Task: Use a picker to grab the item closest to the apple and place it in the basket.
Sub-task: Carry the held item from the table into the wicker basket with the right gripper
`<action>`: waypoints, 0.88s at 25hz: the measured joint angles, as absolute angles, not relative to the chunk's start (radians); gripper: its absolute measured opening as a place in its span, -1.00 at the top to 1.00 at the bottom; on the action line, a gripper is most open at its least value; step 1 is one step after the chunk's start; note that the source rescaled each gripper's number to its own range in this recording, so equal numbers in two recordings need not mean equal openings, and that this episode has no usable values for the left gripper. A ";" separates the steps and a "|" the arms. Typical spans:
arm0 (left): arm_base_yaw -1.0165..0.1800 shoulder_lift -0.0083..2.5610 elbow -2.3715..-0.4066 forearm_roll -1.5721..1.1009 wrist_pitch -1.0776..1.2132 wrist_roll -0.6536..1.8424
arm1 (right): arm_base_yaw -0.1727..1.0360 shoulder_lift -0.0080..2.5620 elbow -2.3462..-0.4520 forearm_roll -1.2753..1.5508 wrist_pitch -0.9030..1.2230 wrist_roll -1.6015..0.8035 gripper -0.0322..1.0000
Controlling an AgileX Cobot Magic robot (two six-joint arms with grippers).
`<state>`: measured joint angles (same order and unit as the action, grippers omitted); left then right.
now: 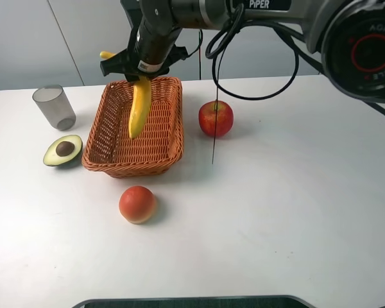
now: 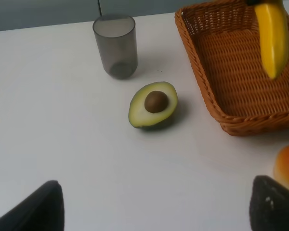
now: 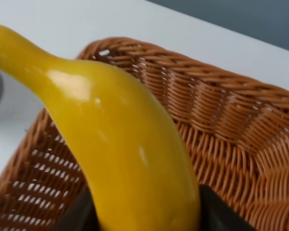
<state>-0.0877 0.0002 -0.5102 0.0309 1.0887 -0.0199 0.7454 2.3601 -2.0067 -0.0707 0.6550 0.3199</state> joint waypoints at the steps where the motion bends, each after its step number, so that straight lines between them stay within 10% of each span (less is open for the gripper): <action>1: -0.088 0.000 -0.510 0.031 1.089 -0.020 | 0.743 2.365 -2.007 -0.073 0.655 0.320 0.91; 15: -0.088 0.000 -0.510 0.031 1.089 -0.020 | 0.738 2.394 -2.007 -0.112 0.647 0.320 0.85; 22: -0.088 0.000 -0.510 0.031 1.089 -0.020 | 0.738 2.396 -2.007 -0.094 0.645 0.320 -0.78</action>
<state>-0.0877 0.0002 -0.5102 0.0309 1.0887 -0.0199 0.7376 2.3959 -2.0067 -0.0944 0.6449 0.3199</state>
